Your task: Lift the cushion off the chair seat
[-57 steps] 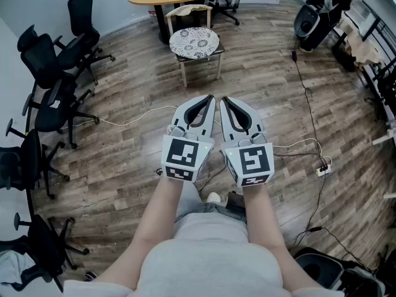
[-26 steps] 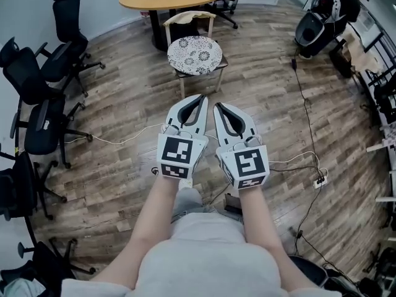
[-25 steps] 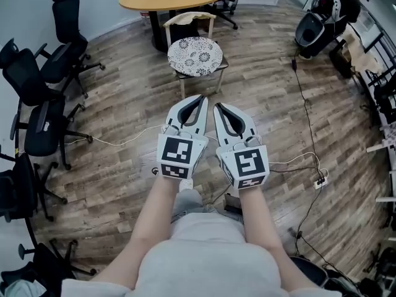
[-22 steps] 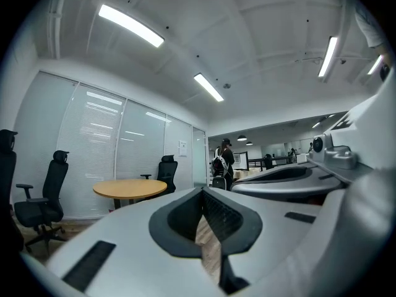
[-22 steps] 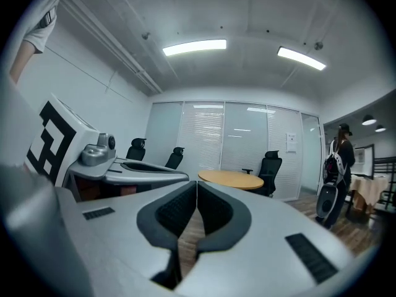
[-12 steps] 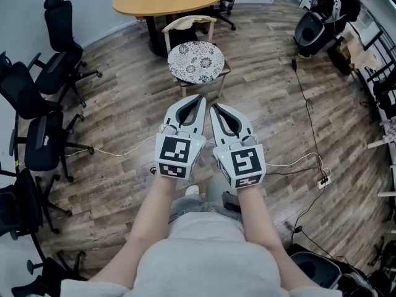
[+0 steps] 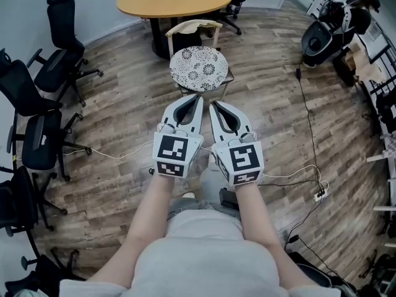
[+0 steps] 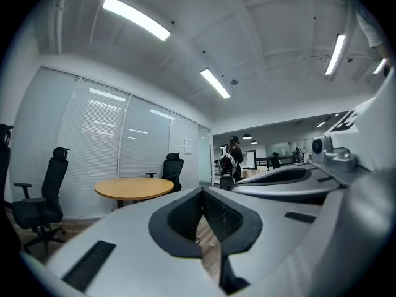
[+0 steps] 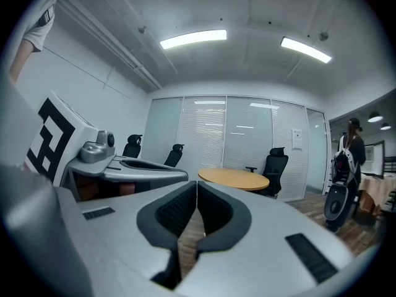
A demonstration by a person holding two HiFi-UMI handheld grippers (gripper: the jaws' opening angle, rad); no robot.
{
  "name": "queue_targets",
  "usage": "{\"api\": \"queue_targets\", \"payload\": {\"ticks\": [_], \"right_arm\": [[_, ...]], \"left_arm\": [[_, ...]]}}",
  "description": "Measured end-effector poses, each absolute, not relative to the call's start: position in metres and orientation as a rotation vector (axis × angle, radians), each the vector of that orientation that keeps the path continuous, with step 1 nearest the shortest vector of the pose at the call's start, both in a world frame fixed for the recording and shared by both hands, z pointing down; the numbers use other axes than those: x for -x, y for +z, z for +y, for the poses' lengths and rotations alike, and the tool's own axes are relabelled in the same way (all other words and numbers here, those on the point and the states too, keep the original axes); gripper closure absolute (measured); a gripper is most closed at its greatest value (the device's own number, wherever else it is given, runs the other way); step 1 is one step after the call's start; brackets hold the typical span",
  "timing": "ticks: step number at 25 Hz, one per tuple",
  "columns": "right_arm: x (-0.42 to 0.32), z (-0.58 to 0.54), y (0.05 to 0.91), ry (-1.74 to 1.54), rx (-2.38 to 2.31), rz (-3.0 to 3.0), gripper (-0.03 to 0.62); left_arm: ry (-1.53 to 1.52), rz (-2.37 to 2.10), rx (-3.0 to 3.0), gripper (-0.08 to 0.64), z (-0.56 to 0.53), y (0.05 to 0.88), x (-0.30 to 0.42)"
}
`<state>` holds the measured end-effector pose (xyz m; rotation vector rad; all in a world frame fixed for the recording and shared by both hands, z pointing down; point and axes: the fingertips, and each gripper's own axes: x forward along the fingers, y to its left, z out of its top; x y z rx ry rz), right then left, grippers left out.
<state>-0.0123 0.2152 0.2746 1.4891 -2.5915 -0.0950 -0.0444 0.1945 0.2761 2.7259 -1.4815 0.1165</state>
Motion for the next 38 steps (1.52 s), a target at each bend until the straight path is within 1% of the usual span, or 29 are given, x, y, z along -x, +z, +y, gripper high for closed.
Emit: {"api": "queue_targets", "payload": {"ticks": [11,22,30,38], "right_arm": [[-0.017,0.129,0.286,-0.049,-1.452,-2.628,0.566],[-0.069,0.038,0.293,0.047,-1.43,-2.686,0.566],[-0.083,-0.008,0.3,0.063,-1.311,-2.74,0.566],[-0.088,-0.041,0.323,0.142,-1.252,-2.749,0.566]], "left_arm": [[0.154,-1.53,-2.685,0.555,0.11,0.289,0.02],[0.216,-1.611,-2.613,0.555,0.028,0.301,-0.013],[0.201,-1.741,-2.51,0.555,-0.028,0.307,-0.015],[0.26,-1.729,-2.455,0.555,-0.052,0.337,-0.011]]}}
